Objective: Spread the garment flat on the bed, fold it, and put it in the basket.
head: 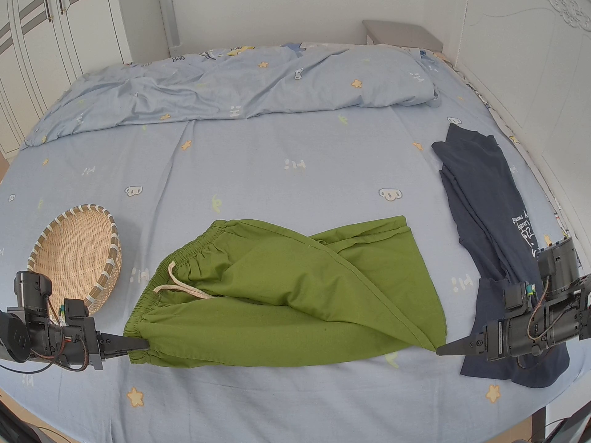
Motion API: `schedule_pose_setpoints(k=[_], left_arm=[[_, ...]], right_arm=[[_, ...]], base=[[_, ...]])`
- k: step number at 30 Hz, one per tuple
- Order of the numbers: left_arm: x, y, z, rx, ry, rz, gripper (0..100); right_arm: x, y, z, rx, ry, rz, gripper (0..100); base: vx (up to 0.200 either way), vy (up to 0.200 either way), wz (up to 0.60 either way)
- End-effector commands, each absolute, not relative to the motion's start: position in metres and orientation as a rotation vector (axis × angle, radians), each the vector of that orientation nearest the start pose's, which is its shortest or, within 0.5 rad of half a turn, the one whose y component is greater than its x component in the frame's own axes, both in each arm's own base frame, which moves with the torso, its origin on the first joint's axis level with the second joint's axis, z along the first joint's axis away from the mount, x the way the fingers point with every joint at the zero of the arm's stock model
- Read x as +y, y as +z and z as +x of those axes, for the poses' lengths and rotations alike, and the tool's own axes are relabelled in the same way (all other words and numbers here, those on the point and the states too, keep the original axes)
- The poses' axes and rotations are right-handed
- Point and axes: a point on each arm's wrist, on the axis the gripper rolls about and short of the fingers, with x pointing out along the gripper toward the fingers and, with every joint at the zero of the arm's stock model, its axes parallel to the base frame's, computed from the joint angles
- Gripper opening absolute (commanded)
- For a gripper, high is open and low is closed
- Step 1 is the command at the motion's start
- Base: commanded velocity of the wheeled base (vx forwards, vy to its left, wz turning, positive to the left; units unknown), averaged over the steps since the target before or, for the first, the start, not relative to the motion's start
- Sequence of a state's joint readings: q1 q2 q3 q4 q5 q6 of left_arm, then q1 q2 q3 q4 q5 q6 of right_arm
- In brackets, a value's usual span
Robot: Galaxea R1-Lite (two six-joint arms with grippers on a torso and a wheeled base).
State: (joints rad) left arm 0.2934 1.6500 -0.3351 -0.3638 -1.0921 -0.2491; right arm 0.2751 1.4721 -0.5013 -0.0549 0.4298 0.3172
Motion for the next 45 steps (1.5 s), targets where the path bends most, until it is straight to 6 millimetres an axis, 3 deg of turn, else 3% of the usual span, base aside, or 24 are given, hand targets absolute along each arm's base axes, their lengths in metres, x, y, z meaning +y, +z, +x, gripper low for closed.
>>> schedule_pose_setpoints(k=[1,8,13,42,43,45], left_arm=[[0.037,0.076,0.190,0.847,-0.647,-0.847,0],[0.034,0.075,0.189,0.852,-0.656,-0.837,0],[0.035,0.075,0.189,0.848,-0.660,-0.822,0],[0.036,0.074,0.189,0.842,-0.654,-0.821,0],[0.036,0.074,0.189,0.842,-0.654,-0.821,0],[0.036,0.074,0.190,0.842,-0.654,-0.821,0]], right_arm=[[0.060,0.102,0.189,1.083,0.489,0.341,100],[0.063,0.073,0.214,1.150,0.474,0.347,100],[0.064,0.073,0.220,1.106,0.569,0.408,100],[0.056,0.057,0.246,1.082,0.587,0.501,100],[0.056,0.058,0.246,1.080,0.587,0.502,0],[0.057,0.058,0.246,1.084,0.586,0.507,0]], base=[[0.000,0.000,0.00],[0.000,0.000,0.00],[0.000,0.000,0.00],[0.000,0.000,0.00],[0.000,0.000,0.00],[0.000,0.000,0.00]])
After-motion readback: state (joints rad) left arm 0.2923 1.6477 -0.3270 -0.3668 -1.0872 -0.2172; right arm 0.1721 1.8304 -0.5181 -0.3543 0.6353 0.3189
